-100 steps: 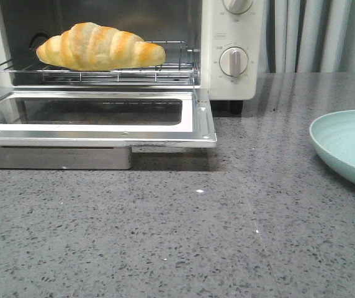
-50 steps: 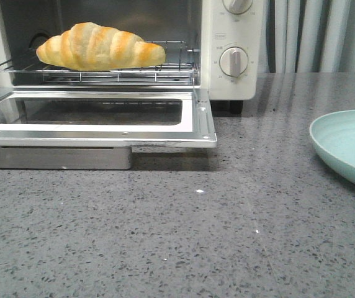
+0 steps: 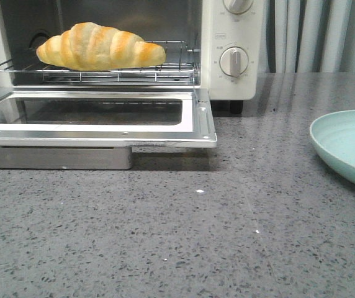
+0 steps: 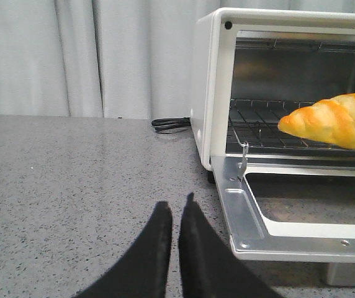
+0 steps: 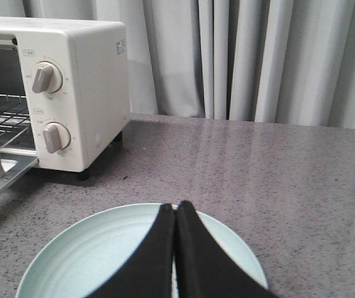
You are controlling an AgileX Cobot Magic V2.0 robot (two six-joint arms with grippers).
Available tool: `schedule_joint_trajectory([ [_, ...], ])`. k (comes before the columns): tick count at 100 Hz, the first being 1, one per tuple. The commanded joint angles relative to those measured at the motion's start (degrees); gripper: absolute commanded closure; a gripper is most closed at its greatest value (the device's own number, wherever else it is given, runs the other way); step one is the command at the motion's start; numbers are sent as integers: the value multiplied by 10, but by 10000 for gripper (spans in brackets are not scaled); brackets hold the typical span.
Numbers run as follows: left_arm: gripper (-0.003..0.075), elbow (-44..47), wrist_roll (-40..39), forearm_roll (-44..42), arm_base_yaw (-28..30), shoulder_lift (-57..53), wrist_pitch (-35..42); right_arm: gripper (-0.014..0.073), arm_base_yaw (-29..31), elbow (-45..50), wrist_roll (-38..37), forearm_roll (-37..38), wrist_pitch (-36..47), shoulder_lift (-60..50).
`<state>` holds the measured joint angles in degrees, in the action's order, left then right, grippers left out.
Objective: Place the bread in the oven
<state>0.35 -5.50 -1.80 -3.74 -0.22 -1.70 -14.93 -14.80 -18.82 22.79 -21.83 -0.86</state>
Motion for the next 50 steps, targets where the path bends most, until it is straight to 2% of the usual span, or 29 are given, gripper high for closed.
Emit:
schedule_joint_trajectory([
  [1, 740, 13, -1, 6, 2, -17, 43, 648, 3, 8, 1, -7, 64, -7],
  [15, 740, 13, -1, 6, 2, -17, 43, 648, 3, 70, 10, -29, 135, -7],
  [33, 740, 13, -1, 6, 2, -17, 43, 648, 3, 134, 158, -131, 238, -7],
  [44, 740, 13, -1, 6, 2, -17, 43, 648, 3, 163, 188, -153, 275, -7],
  [50, 740, 13, -1, 6, 2, -17, 43, 648, 3, 162, 188, -153, 254, -7],
])
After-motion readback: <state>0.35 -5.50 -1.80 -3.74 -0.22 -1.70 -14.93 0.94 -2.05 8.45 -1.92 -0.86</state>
